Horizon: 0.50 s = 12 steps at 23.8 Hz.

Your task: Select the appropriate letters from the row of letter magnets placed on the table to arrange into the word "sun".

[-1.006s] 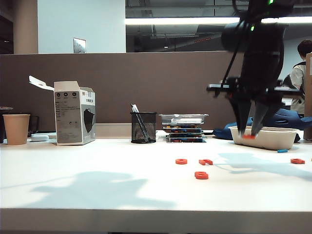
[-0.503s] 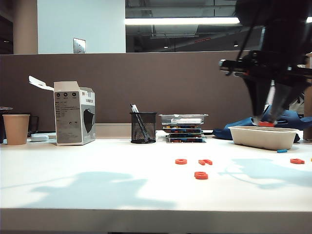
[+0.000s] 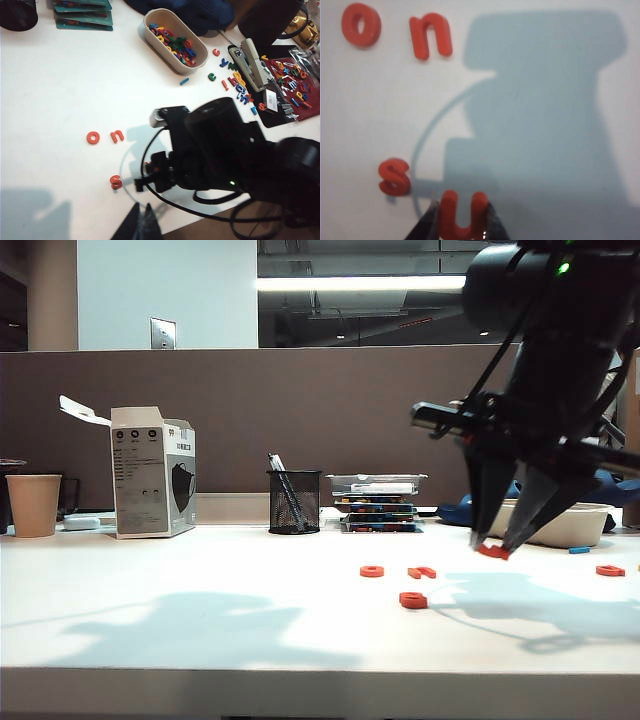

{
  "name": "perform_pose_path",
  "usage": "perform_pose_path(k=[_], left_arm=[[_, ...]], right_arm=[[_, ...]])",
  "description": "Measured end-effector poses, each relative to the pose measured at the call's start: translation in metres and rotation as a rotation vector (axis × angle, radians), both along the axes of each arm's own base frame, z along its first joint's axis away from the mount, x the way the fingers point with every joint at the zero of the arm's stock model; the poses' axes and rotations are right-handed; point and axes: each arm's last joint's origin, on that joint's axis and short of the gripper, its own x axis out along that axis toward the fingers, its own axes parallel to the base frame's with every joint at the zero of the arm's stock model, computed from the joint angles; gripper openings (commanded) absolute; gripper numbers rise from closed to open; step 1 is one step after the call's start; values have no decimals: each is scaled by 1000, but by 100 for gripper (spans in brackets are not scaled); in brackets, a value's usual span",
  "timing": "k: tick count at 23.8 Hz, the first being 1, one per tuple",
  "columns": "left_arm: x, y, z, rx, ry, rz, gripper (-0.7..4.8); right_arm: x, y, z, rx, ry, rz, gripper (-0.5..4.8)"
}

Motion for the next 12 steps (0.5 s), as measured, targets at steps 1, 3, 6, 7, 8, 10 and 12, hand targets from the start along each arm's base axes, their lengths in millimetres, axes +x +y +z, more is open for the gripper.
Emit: perform_pose_path(k=[1,3,6,7,8,10,12], left_arm=[[0,0,0,0,0,0,-5],[0,0,0,0,0,0,-5],[0,0,0,0,0,0,-5],[0,0,0,0,0,0,-5],[0,0,0,0,0,0,-5],[0,0,0,0,0,0,-5],[0,0,0,0,0,0,-5]], right_arm=[[2,1,-3,3,3,0,85],[4,2,-9,-4,19,0,85],[7,3,-20,-21,55,-2,85],[8,4,-27,-32,76,-1,85],[9,5,-29,-35,83,-1,85],[12,6,-30,-31,75,-1,85],[16,8,-32,-20,68,-1,85]])
